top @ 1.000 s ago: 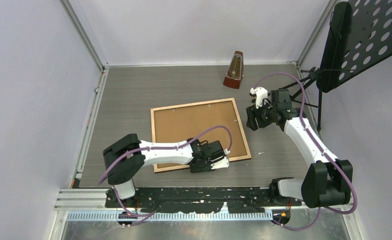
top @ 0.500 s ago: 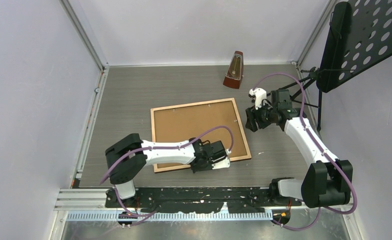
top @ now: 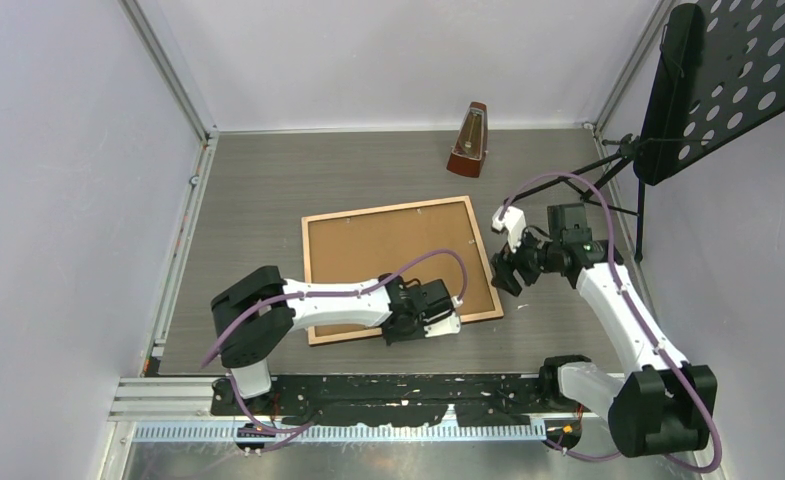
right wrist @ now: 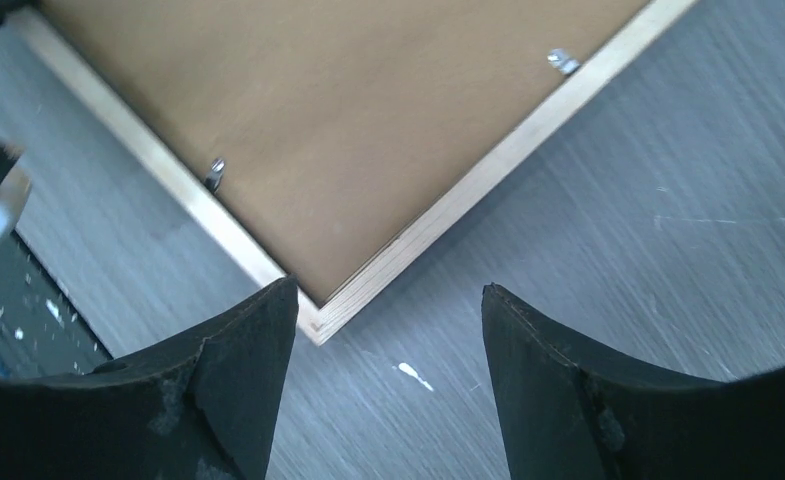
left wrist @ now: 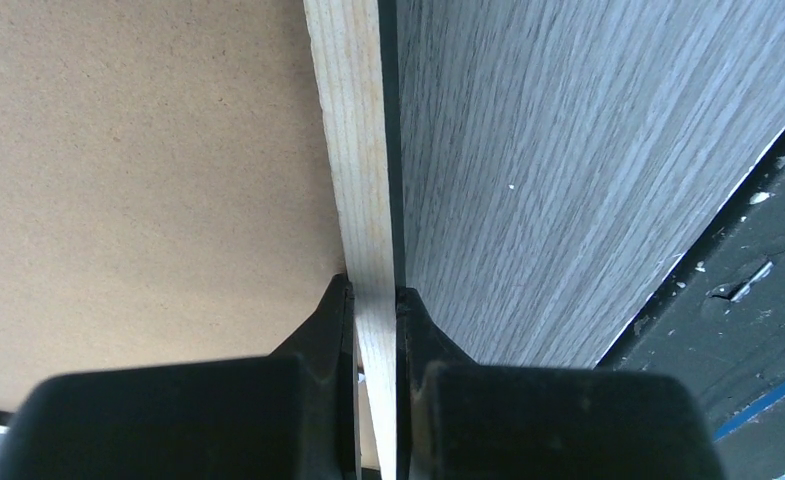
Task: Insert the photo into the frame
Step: Turn over the photo frame at the center of the board.
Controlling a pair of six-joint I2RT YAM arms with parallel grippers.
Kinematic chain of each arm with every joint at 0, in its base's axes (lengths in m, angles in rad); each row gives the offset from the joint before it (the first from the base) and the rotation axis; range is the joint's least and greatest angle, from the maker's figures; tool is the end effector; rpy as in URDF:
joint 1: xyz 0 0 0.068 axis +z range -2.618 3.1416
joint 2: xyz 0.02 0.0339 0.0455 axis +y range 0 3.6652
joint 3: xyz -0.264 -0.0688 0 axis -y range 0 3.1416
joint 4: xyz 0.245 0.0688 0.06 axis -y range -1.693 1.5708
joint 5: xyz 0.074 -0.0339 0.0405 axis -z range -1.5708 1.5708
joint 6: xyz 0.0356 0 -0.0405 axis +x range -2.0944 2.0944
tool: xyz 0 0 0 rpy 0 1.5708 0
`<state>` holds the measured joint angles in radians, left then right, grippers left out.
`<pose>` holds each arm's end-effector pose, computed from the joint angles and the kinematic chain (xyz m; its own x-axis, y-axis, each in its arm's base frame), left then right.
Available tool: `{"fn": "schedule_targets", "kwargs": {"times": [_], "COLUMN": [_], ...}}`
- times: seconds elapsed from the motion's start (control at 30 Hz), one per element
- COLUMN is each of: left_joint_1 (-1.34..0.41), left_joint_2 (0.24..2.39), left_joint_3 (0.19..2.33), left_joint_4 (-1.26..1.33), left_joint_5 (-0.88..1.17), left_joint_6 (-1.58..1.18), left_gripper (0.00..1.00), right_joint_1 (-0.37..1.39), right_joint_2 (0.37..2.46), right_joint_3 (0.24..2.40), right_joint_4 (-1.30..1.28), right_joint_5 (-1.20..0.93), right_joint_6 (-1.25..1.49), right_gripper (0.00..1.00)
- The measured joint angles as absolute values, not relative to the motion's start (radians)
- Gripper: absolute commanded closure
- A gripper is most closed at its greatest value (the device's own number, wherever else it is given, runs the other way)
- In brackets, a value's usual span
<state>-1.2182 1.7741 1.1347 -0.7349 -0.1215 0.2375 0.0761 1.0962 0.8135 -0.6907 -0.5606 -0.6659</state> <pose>0.1170 -0.3054 0.1668 -0.1119 0.9805 -0.1618 0.9772 0.1382 0.1615 0.2079 0.0348 0.2515 -0.4243 -0.5571 -0.7139 -0.7944 0.6074 -0.0018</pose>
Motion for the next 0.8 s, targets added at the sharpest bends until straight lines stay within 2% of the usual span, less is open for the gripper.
{"fn": "schedule_targets", "kwargs": {"times": [0.17,0.4,0.8], "left_joint_1": [-1.168,-1.101,-1.071], "left_joint_2": [1.775,1.778,1.784], "left_joint_3": [1.152,1.172,1.240], "left_joint_4": [-0.755,-0.784,-0.839], "left_joint_5": [-0.052,0.065,0.107], "left_joint_6": [0.246,0.279,0.298], "left_gripper": [1.00,1.00,1.00], "right_joint_1": [0.076,0.130,0.514], "right_joint_2": [1.036,0.966,0.846], "right_joint_3": [0.739,0.640,0.554], "right_joint_4": [-0.757,-0.778,-0.675], "right_joint_5": [-0.626,-0.625,-0.392], "right_joint_6": [-0.825,-0.925,-0.888], "right_gripper": [0.16,0.15,0.16]}}
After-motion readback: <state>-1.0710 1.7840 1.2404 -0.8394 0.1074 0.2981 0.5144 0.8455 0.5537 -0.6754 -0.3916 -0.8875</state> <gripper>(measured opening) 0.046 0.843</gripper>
